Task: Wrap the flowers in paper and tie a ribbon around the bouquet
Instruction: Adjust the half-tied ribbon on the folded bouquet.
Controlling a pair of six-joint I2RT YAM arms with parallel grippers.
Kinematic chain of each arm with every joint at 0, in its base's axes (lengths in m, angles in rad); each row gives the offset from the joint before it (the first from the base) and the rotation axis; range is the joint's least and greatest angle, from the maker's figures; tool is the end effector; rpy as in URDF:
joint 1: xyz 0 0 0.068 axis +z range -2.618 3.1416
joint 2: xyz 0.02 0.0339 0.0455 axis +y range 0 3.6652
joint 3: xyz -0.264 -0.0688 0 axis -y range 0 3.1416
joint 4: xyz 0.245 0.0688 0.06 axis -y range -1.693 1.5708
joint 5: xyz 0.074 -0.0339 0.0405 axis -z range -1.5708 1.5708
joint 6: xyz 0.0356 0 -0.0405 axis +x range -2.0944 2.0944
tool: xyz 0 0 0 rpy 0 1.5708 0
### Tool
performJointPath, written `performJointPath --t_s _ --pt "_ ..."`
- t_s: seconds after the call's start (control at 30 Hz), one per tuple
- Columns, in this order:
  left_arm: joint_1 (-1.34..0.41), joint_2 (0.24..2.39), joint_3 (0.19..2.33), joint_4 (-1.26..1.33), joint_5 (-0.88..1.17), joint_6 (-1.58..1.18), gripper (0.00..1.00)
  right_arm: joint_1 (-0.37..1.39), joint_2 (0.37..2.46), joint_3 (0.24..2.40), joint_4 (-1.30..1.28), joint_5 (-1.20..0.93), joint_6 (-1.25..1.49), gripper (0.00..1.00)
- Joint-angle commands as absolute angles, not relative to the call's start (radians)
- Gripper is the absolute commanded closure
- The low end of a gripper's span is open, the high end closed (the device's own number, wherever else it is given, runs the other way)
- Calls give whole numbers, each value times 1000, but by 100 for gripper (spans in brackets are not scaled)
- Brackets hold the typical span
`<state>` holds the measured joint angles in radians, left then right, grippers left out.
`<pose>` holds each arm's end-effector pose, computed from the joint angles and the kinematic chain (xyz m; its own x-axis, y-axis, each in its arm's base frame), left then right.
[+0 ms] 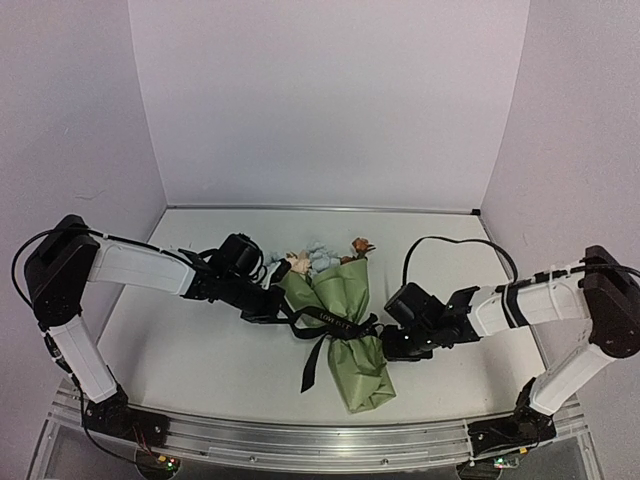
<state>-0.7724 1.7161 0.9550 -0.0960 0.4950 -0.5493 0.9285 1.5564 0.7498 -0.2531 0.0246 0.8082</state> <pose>0.2360 -0.2535 0.1696 -0.8987 0.2342 -0.3708 0.4310 0.6279 -0.6480 0.1700 0.2258 0.1465 -0.9345 -0.0425 -0.3534 -0.1702 0.9253 0.3388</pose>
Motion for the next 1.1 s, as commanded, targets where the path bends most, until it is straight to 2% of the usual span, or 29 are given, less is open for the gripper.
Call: performJointPath --t_s 0.0,0.1,0.2,0.43,0.7,0.87,1.07 --pt "-757 1678 979 -130 489 -523 100 1037 1595 826 -187 135 884 78" --pt "-745 1656 965 -142 488 -516 100 1065 1644 896 -181 118 897 77" --pt "-738 1646 963 -156 488 -506 100 1069 1651 908 -183 109 885 72" --pt "-730 1650 974 -172 503 -492 100 1025 1486 788 -221 79 727 55" --pt "-723 1669 999 -192 515 -483 100 948 1505 786 -226 -123 592 54" --pt "-719 1674 1004 -198 517 -482 100 947 1562 836 -224 -142 470 51" --pt "-718 1679 1005 -196 518 -485 100 947 1640 861 -152 -95 359 41"
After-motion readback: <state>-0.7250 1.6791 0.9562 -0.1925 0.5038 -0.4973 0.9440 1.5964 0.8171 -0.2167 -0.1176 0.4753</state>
